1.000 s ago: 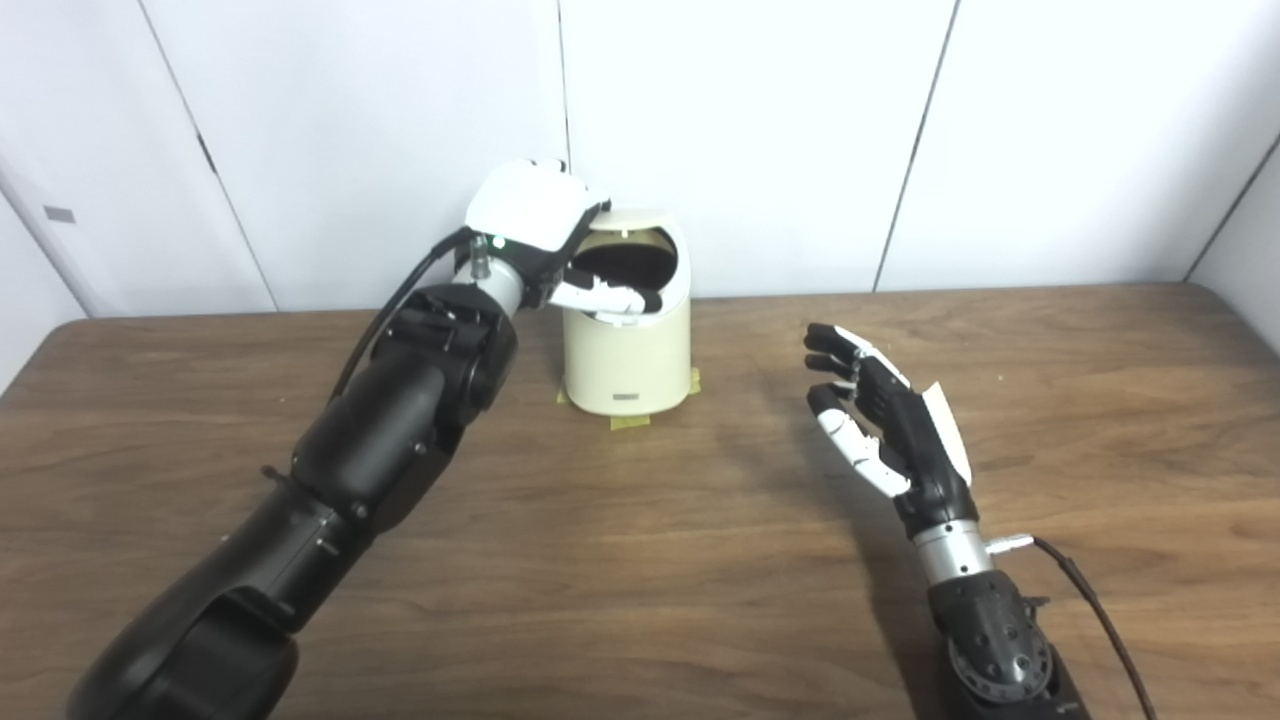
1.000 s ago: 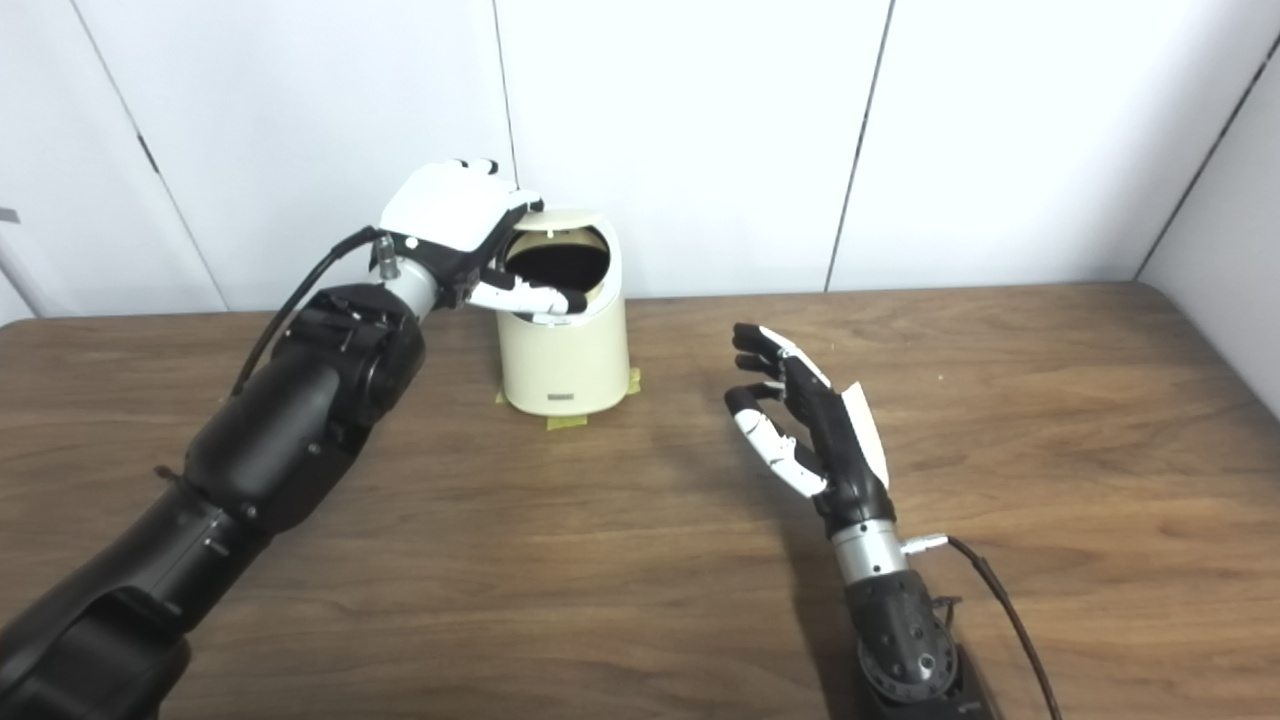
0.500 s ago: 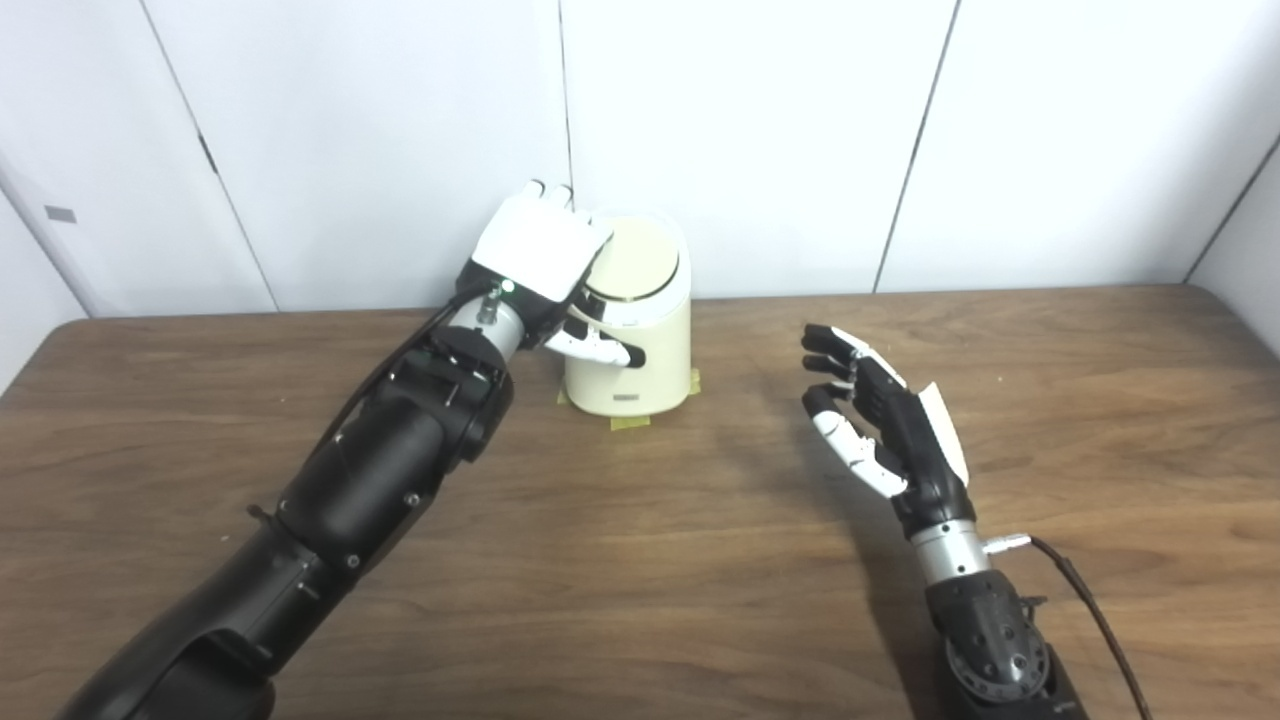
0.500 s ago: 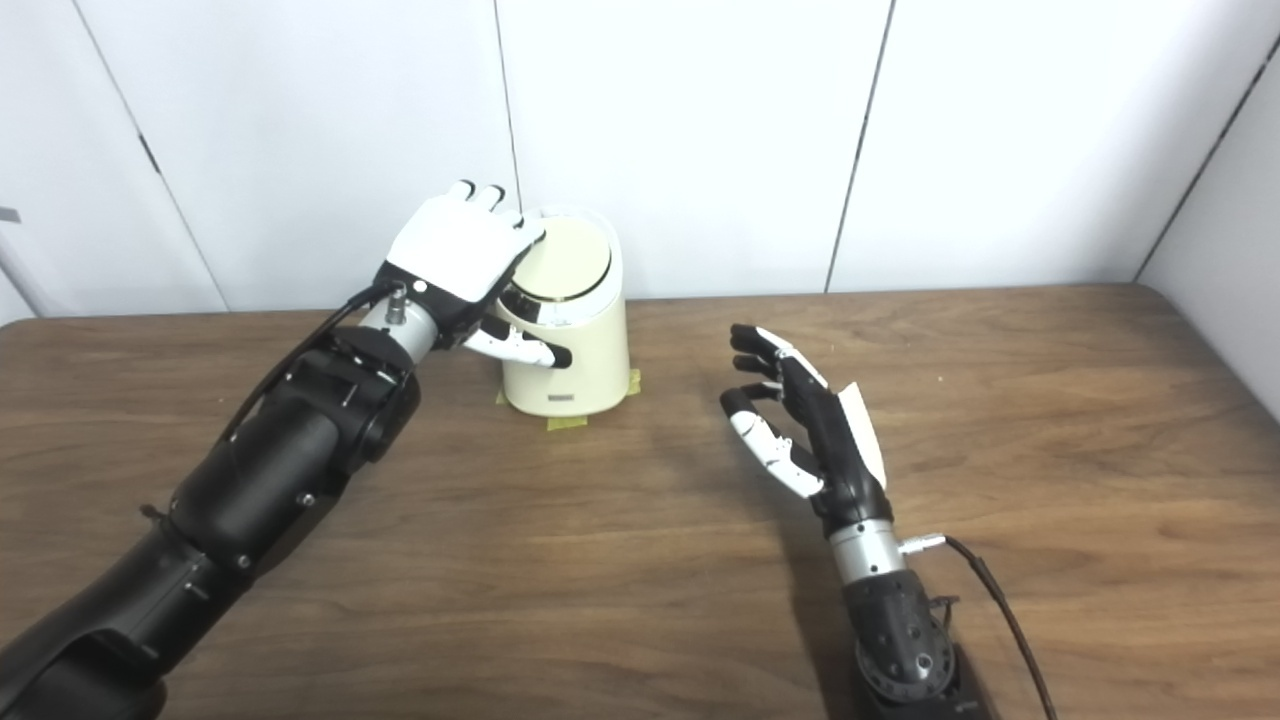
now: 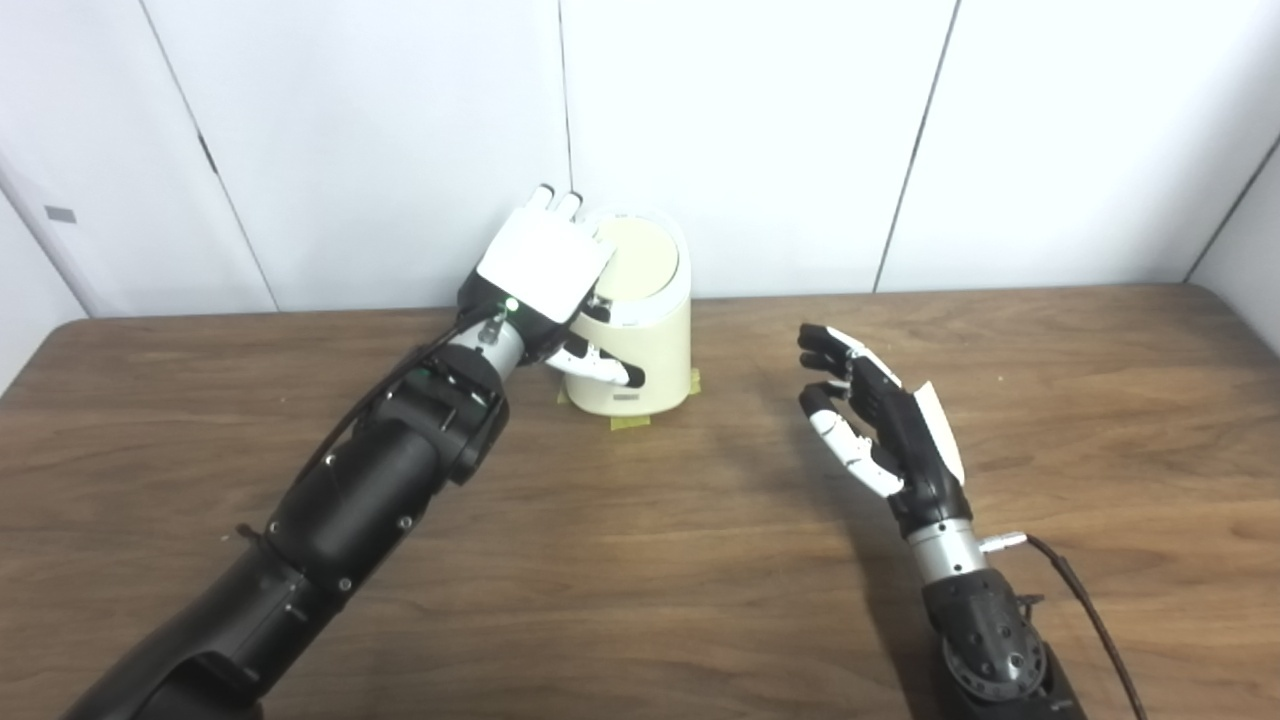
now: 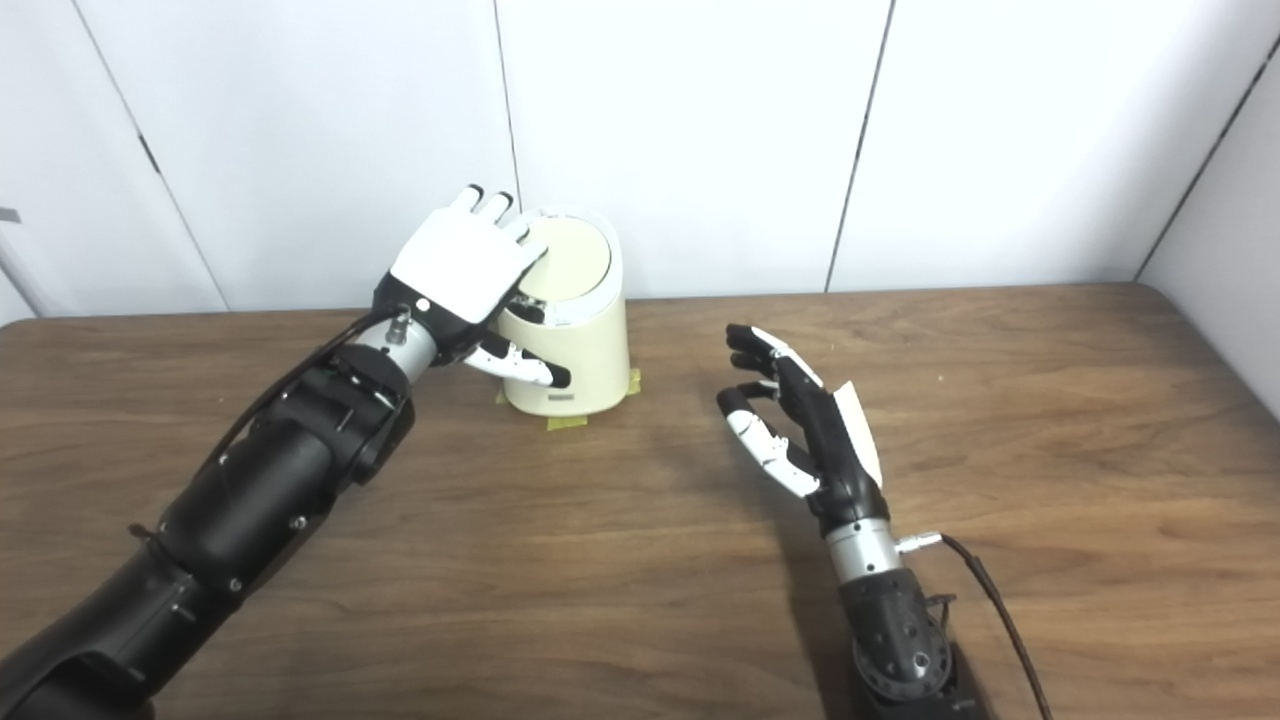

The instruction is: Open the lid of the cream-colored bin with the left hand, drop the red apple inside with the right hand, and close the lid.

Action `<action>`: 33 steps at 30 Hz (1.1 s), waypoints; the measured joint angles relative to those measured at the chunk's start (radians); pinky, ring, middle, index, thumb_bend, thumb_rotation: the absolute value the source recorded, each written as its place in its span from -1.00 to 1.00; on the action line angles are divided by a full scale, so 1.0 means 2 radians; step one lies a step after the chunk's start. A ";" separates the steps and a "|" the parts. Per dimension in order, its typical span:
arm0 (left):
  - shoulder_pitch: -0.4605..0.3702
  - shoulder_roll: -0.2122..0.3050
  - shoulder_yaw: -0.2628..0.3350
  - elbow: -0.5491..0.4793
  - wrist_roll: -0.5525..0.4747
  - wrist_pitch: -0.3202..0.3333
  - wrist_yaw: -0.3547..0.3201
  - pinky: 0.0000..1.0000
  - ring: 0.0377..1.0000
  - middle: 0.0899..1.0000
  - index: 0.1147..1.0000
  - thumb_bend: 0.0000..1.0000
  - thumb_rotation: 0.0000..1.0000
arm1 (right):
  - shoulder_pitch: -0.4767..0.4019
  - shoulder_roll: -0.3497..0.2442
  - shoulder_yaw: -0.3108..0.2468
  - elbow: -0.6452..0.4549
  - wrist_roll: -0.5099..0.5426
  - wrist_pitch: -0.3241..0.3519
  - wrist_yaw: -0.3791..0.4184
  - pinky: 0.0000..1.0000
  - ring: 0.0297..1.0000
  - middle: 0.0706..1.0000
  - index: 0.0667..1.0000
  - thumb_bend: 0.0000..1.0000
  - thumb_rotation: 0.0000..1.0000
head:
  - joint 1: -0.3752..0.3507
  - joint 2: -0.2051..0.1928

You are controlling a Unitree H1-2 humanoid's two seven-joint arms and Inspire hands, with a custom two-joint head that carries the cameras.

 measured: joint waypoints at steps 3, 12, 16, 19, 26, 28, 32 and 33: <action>0.005 -0.001 0.000 -0.003 0.008 -0.003 0.002 1.00 1.00 0.80 0.70 0.71 0.77 | 0.000 0.000 0.000 0.000 0.000 0.000 0.000 0.37 0.58 0.62 0.61 -0.45 0.28 | -0.002 -0.001; 0.011 -0.001 0.000 -0.008 0.024 -0.014 0.016 1.00 1.00 0.80 0.69 0.70 0.78 | -0.001 0.001 0.001 0.002 -0.001 0.002 0.000 0.37 0.59 0.63 0.61 -0.47 0.24 | -0.002 -0.002; 0.017 -0.002 0.001 -0.015 0.025 -0.021 0.012 1.00 1.00 0.81 0.71 0.68 0.78 | -0.001 0.003 0.001 0.002 0.000 0.006 0.000 0.38 0.59 0.62 0.61 -0.47 0.21 | -0.001 -0.002; 0.016 -0.002 0.001 -0.016 0.027 -0.026 0.010 1.00 1.00 0.79 0.70 0.70 0.76 | -0.002 0.003 0.001 0.002 0.000 0.009 0.000 0.37 0.59 0.63 0.61 -0.48 0.22 | -0.002 -0.002; 0.016 -0.002 -0.003 -0.017 0.039 -0.030 -0.002 1.00 1.00 0.82 0.71 0.69 0.81 | -0.003 0.006 0.001 0.003 -0.005 0.009 -0.003 0.37 0.58 0.62 0.60 -0.46 0.25 | -0.003 -0.002; 0.016 -0.002 -0.004 -0.018 0.041 -0.031 -0.004 1.00 1.00 0.80 0.69 0.69 0.78 | -0.003 0.008 0.001 0.003 -0.005 0.010 -0.003 0.36 0.58 0.62 0.61 -0.47 0.24 | -0.004 -0.002; 0.016 -0.002 -0.010 -0.019 0.048 -0.032 -0.005 1.00 1.00 0.79 0.69 0.70 0.80 | -0.003 0.009 0.002 0.003 -0.007 0.011 -0.002 0.37 0.59 0.63 0.62 -0.47 0.25 | -0.004 -0.002; 0.016 -0.002 -0.012 -0.019 0.054 -0.032 -0.005 1.00 1.00 0.80 0.69 0.70 0.81 | -0.003 0.009 0.002 0.003 -0.007 0.011 -0.002 0.37 0.59 0.63 0.62 -0.47 0.25 | -0.004 -0.002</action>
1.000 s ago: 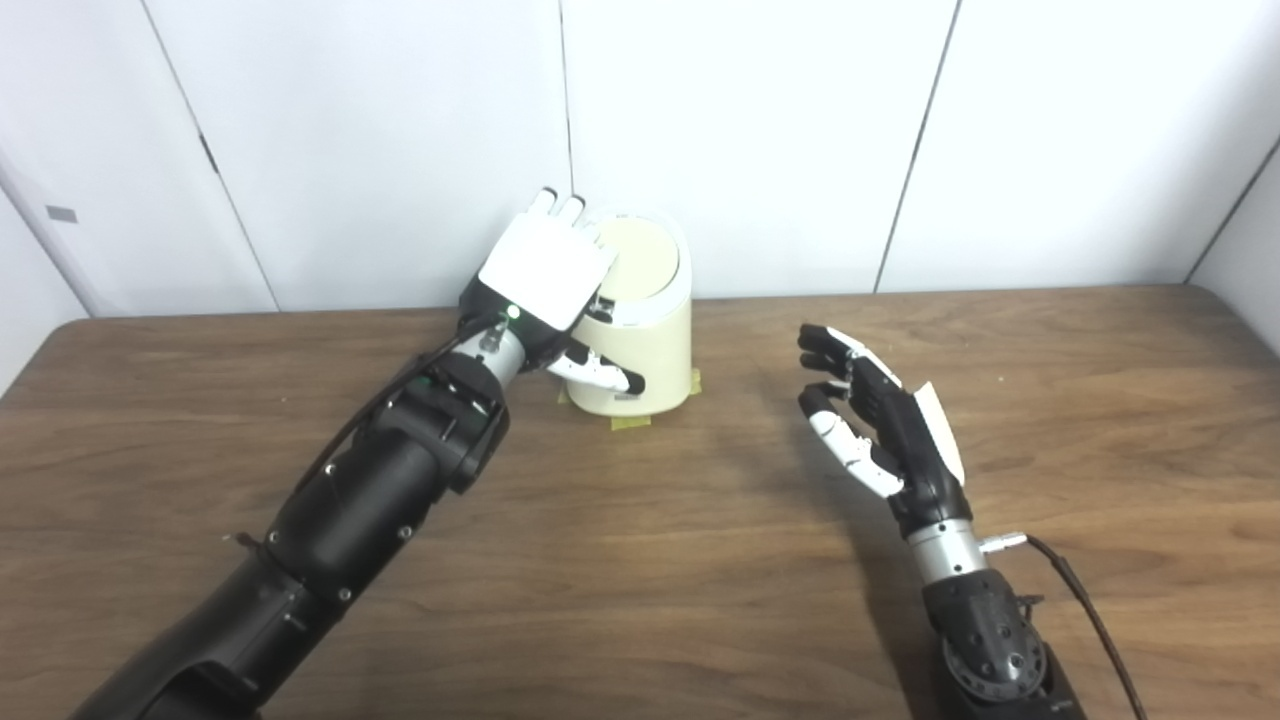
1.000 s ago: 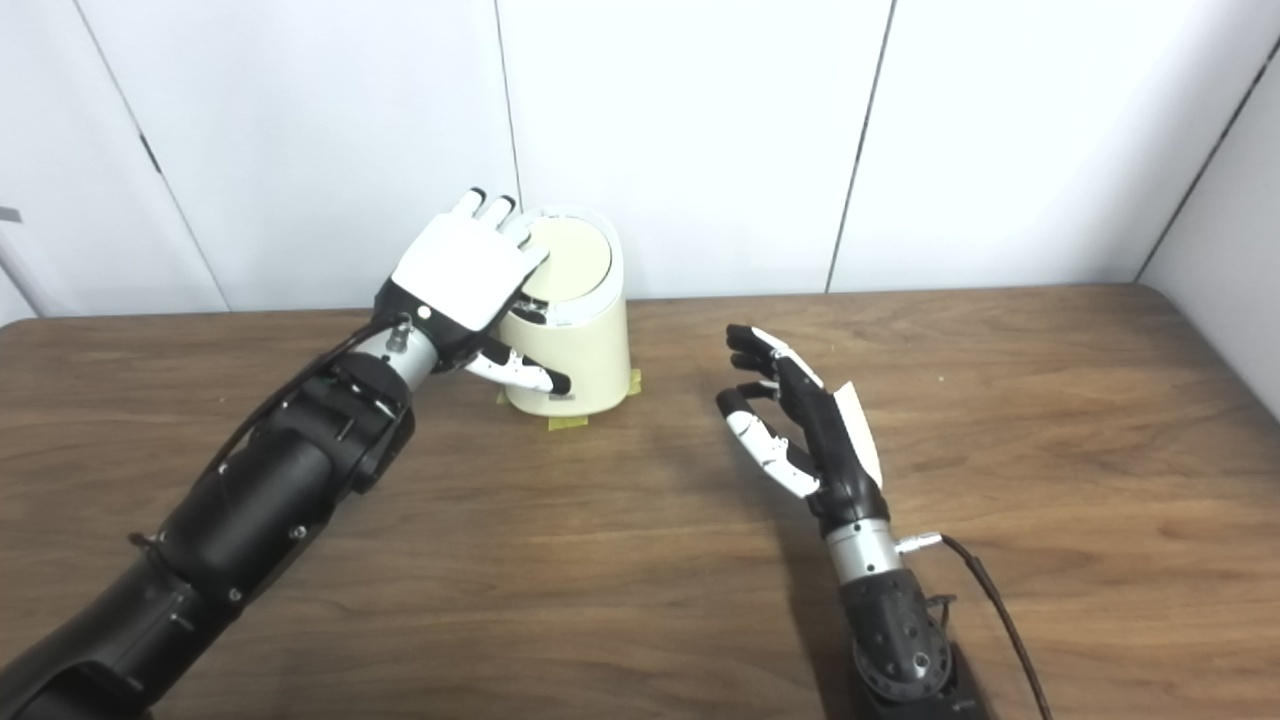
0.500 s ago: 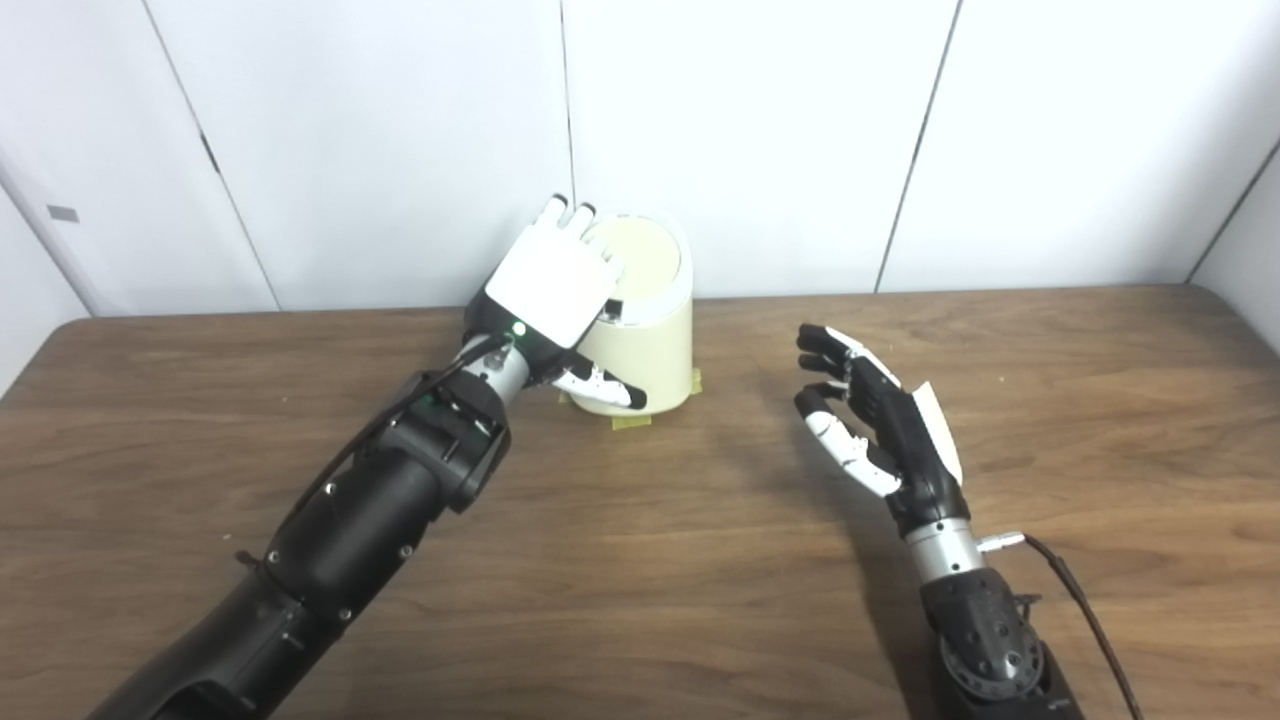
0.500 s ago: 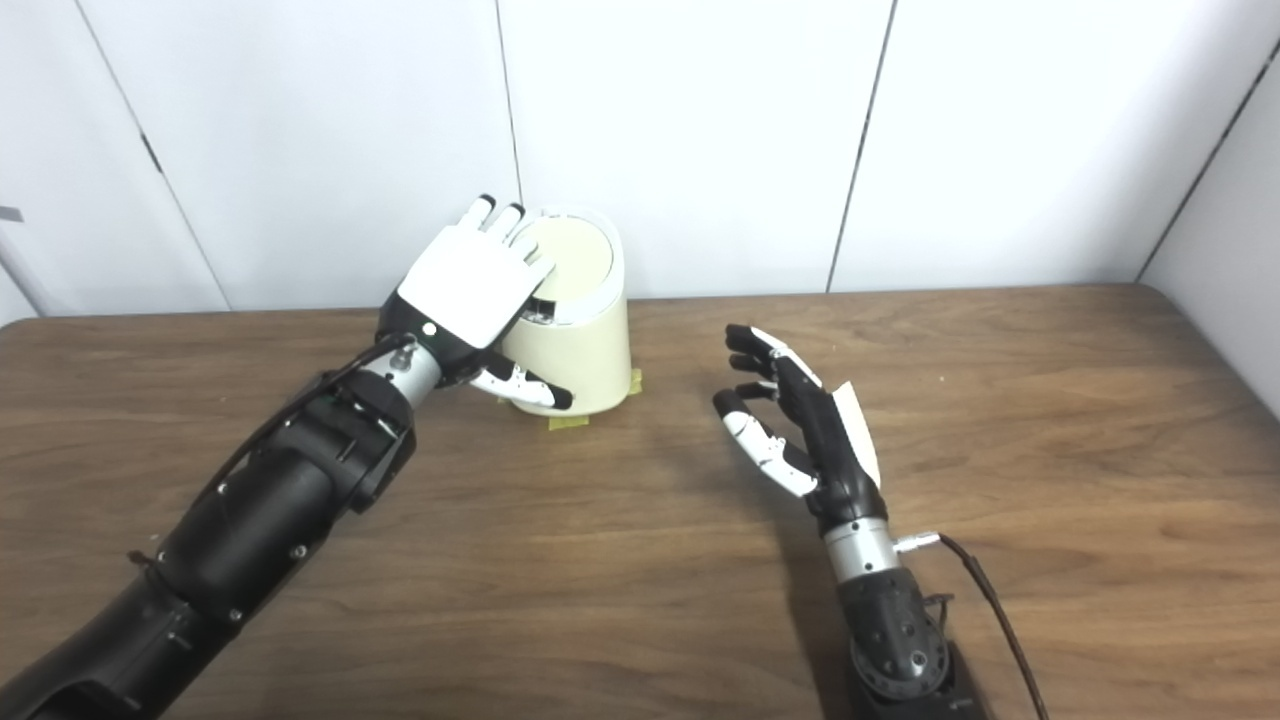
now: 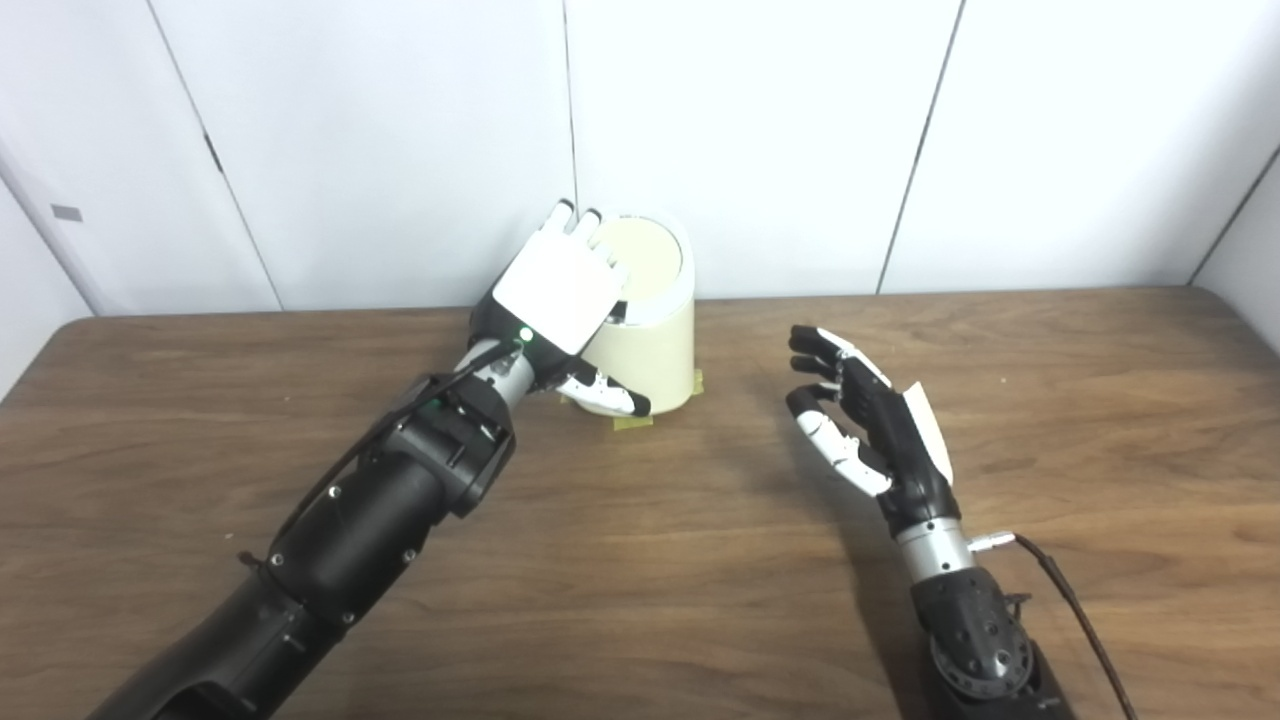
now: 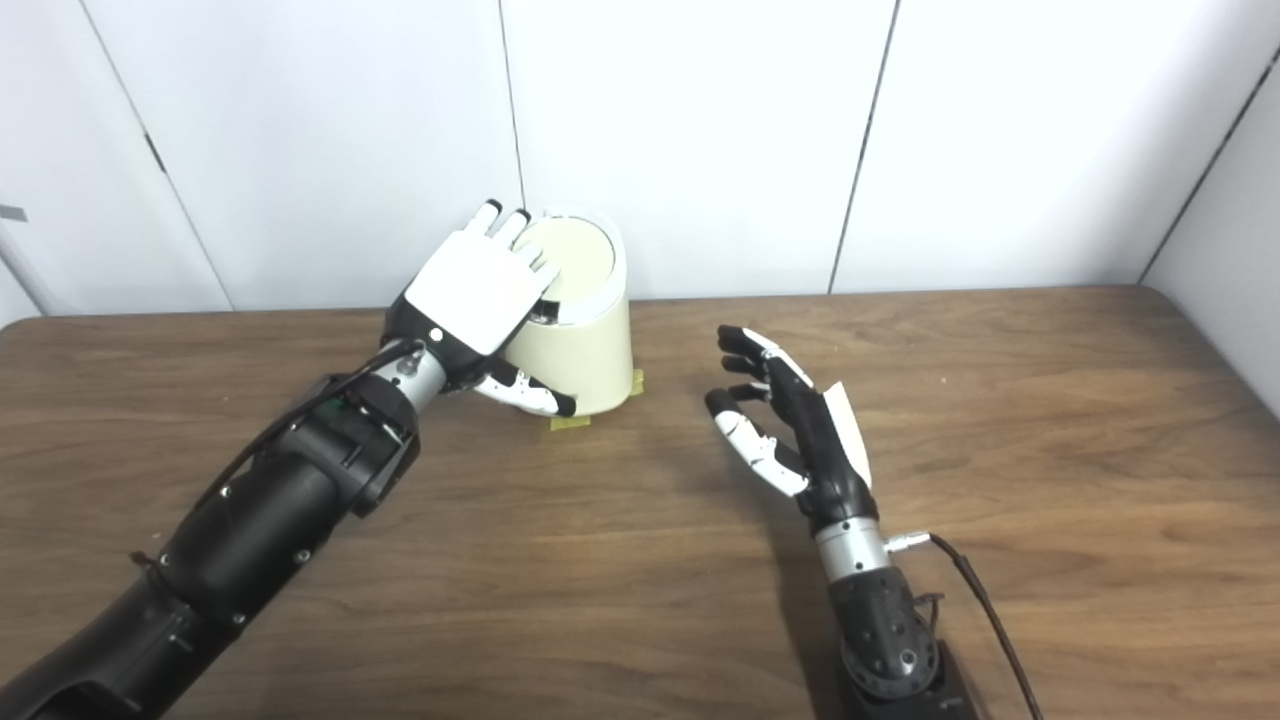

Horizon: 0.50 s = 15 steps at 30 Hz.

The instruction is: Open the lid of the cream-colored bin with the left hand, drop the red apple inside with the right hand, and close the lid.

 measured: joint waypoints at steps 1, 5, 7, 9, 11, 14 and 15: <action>0.000 0.000 -0.002 0.000 0.003 0.000 -0.001 1.00 1.00 0.78 0.68 0.71 0.79 | 0.000 0.000 0.000 0.000 0.000 0.000 0.000 0.37 0.58 0.63 0.62 -0.47 0.25 | 0.000 0.000; 0.000 -0.001 -0.004 0.001 0.007 0.000 -0.001 1.00 1.00 0.74 0.65 0.70 0.79 | 0.000 0.000 0.000 0.000 0.001 0.000 0.000 0.38 0.59 0.63 0.61 -0.48 0.22 | -0.001 0.000; 0.000 -0.001 -0.004 0.001 0.007 0.000 0.000 1.00 0.98 0.72 0.63 0.69 0.79 | 0.000 0.000 0.000 0.000 0.001 0.000 0.000 0.39 0.59 0.63 0.61 -0.47 0.21 | -0.001 0.001; 0.000 -0.001 -0.001 0.001 0.006 0.000 0.002 1.00 0.98 0.72 0.63 0.67 0.79 | 0.000 0.001 0.000 0.000 0.002 0.000 0.000 0.39 0.60 0.63 0.61 -0.46 0.21 | -0.002 0.002; 0.002 -0.001 0.004 0.000 0.000 0.000 0.006 1.00 0.99 0.71 0.62 0.61 0.78 | 0.000 0.001 0.000 0.000 0.003 0.000 0.001 0.38 0.60 0.63 0.61 -0.47 0.21 | -0.002 0.002; 0.013 -0.004 0.023 -0.010 -0.023 -0.001 0.012 1.00 0.93 0.69 0.62 0.51 0.78 | 0.000 0.001 0.000 -0.001 0.004 0.000 0.001 0.38 0.60 0.63 0.61 -0.49 0.20 | 0.000 0.003; 0.019 -0.005 0.028 -0.016 -0.031 -0.001 0.017 1.00 0.92 0.71 0.64 0.49 0.80 | 0.000 0.001 0.000 -0.001 0.005 0.000 0.001 0.38 0.60 0.63 0.62 -0.49 0.19 | 0.001 0.002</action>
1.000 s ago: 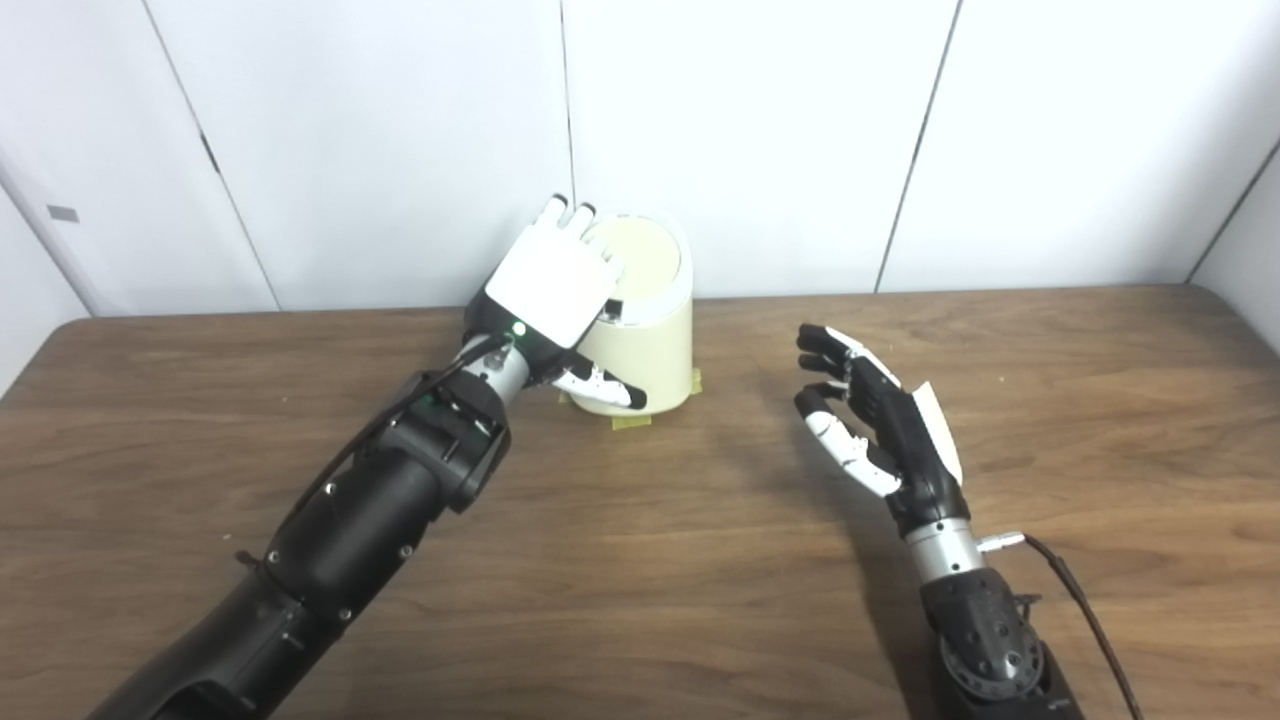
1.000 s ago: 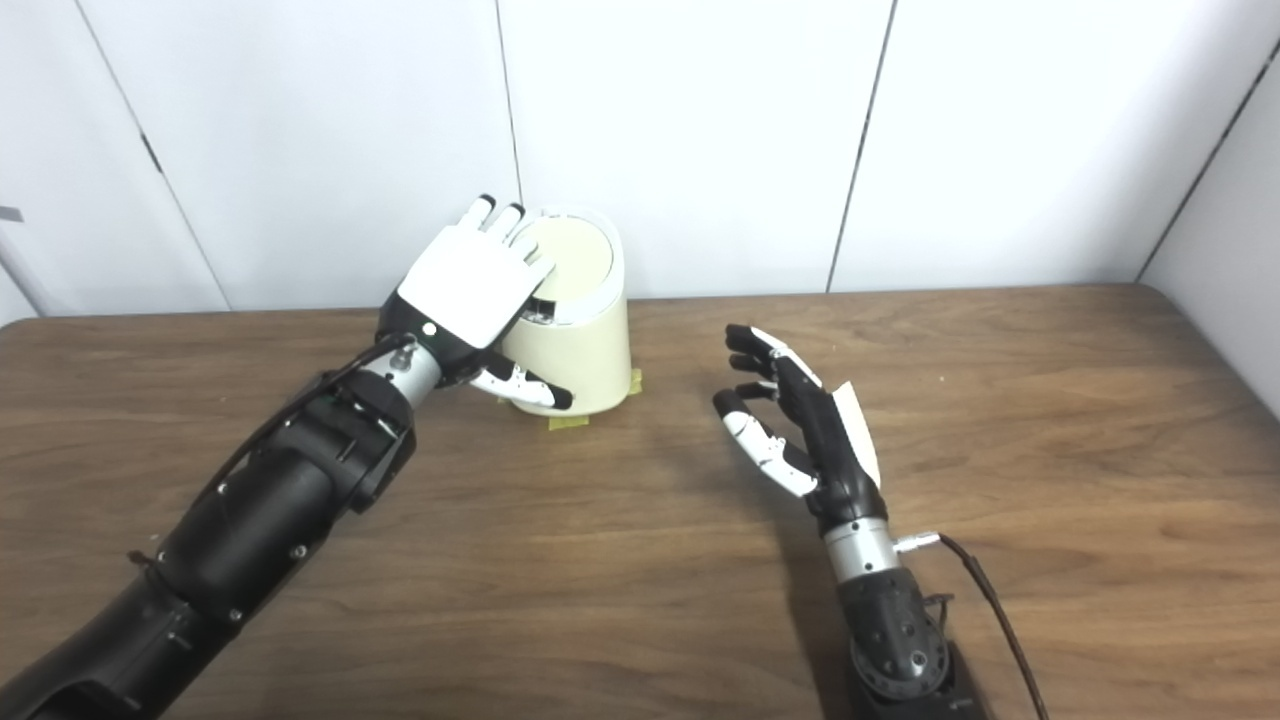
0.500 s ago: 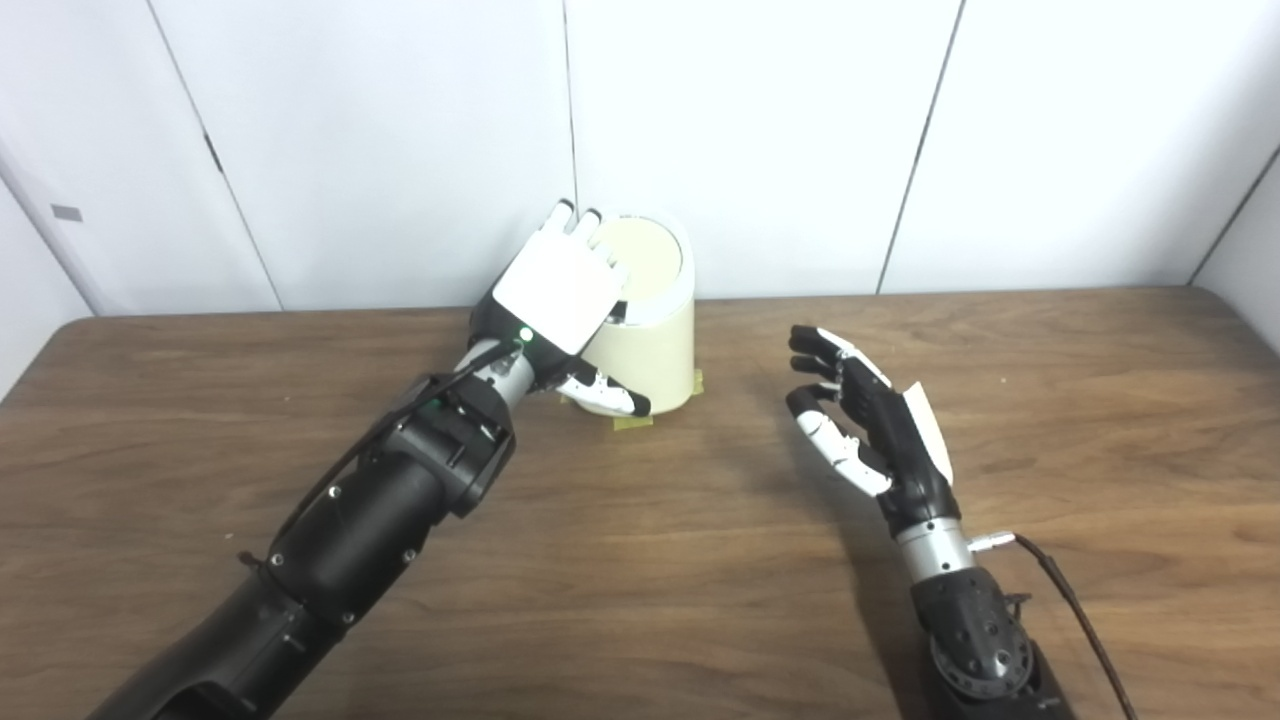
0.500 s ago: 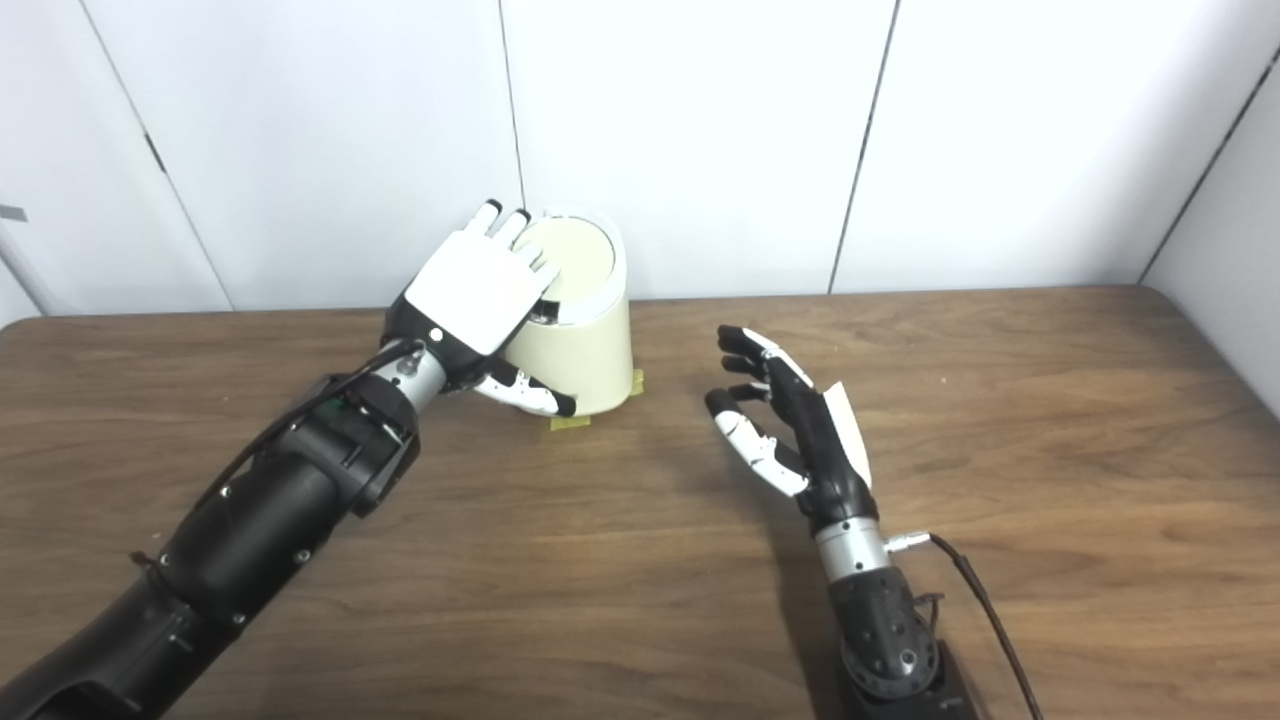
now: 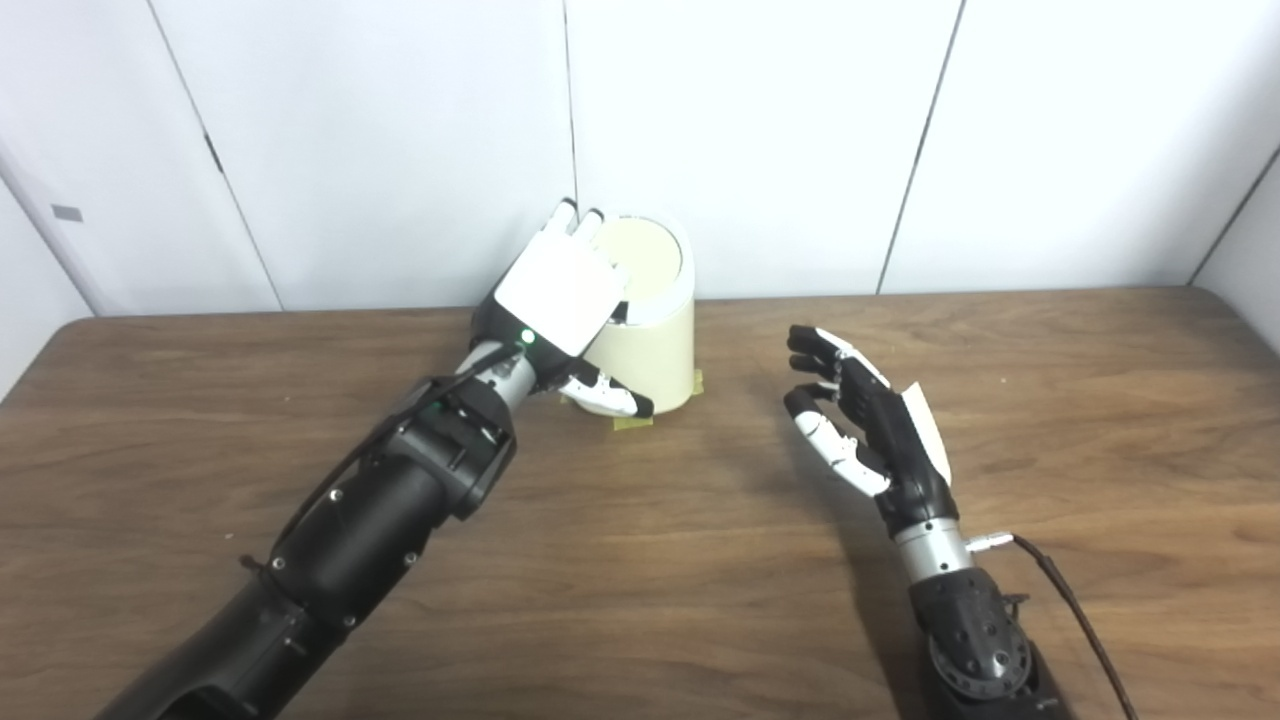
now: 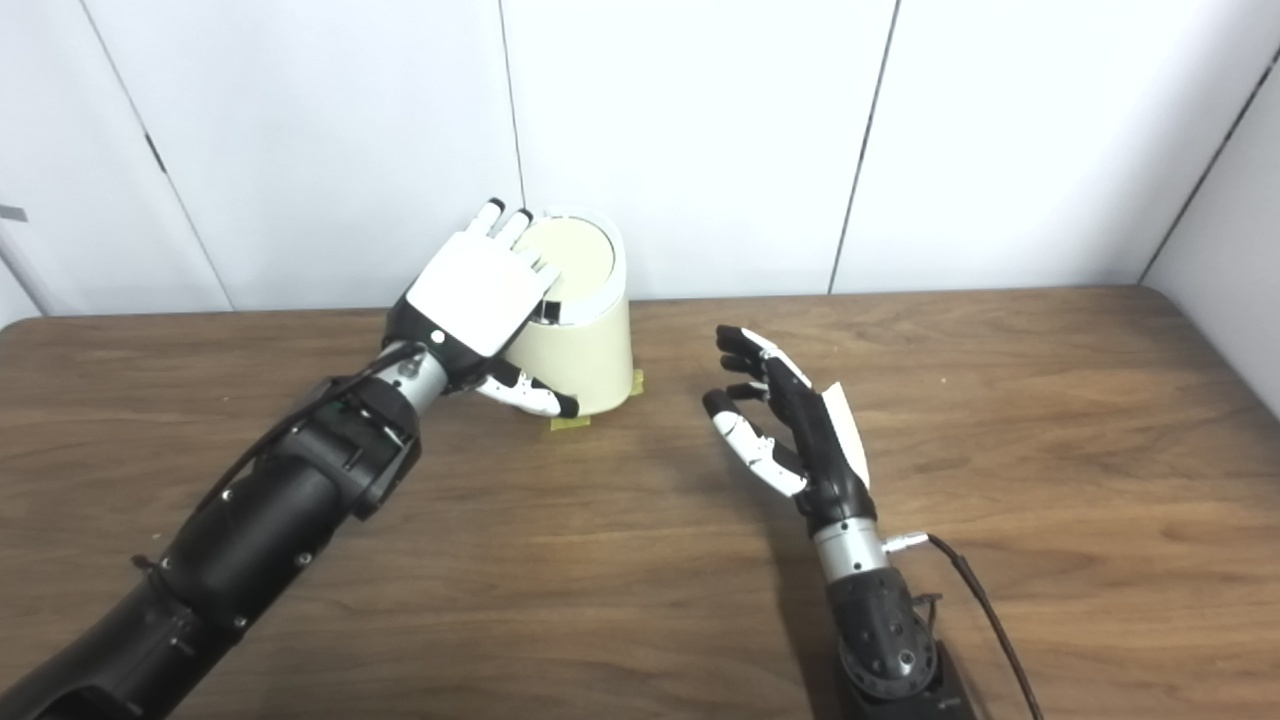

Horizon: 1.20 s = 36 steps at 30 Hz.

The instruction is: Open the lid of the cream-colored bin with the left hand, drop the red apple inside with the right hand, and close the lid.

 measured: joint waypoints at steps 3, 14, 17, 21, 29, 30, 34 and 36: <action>0.017 -0.010 0.016 -0.006 -0.008 0.006 0.012 1.00 0.99 0.94 0.88 0.45 0.82 | 0.000 -0.001 0.000 0.000 0.000 0.000 0.001 0.38 0.60 0.63 0.62 -0.47 0.20 | -0.002 0.001; 0.014 -0.059 0.110 -0.022 -0.022 0.060 0.032 1.00 1.00 1.00 1.00 0.27 0.69 | 0.001 0.000 0.001 -0.002 0.000 0.006 0.002 0.37 0.58 0.63 0.62 -0.45 0.18 | -0.003 -0.002; 0.026 -0.059 0.137 -0.048 -0.054 0.065 0.064 1.00 1.00 0.99 0.98 0.14 0.71 | 0.001 0.000 0.001 -0.002 0.000 0.006 0.002 0.38 0.58 0.62 0.61 -0.46 0.17 | -0.003 -0.002; 0.068 -0.067 0.169 -0.076 -0.130 0.053 0.120 0.79 0.85 0.82 0.80 -0.03 0.58 | 0.002 0.000 0.001 -0.003 0.000 0.006 0.002 0.39 0.58 0.62 0.61 -0.46 0.24 | 0.000 -0.001; 0.202 -0.099 0.259 -0.056 -0.424 -0.040 0.162 0.37 0.56 0.60 0.57 -0.50 0.59 | 0.002 0.000 -0.003 -0.003 -0.008 0.006 -0.004 0.31 0.48 0.51 0.52 -0.55 0.36 | 0.003 0.002; 0.214 -0.103 0.268 -0.049 -0.453 -0.061 0.177 0.34 0.54 0.57 0.55 -0.54 0.59 | 0.002 0.000 -0.005 -0.003 -0.012 0.004 -0.011 0.29 0.46 0.50 0.50 -0.56 0.34 | 0.003 0.002; 0.239 -0.117 0.284 -0.020 -0.514 -0.130 0.230 0.35 0.53 0.55 0.53 -0.57 0.67 | 0.002 0.002 -0.011 -0.003 -0.031 -0.006 -0.034 0.30 0.45 0.47 0.48 -0.59 0.47 | 0.001 0.005; 0.241 -0.121 0.285 -0.009 -0.524 -0.149 0.244 0.39 0.56 0.57 0.54 -0.59 0.69 | 0.002 0.002 -0.012 -0.004 -0.034 -0.013 -0.042 0.32 0.46 0.47 0.48 -0.58 0.52 | -0.001 0.006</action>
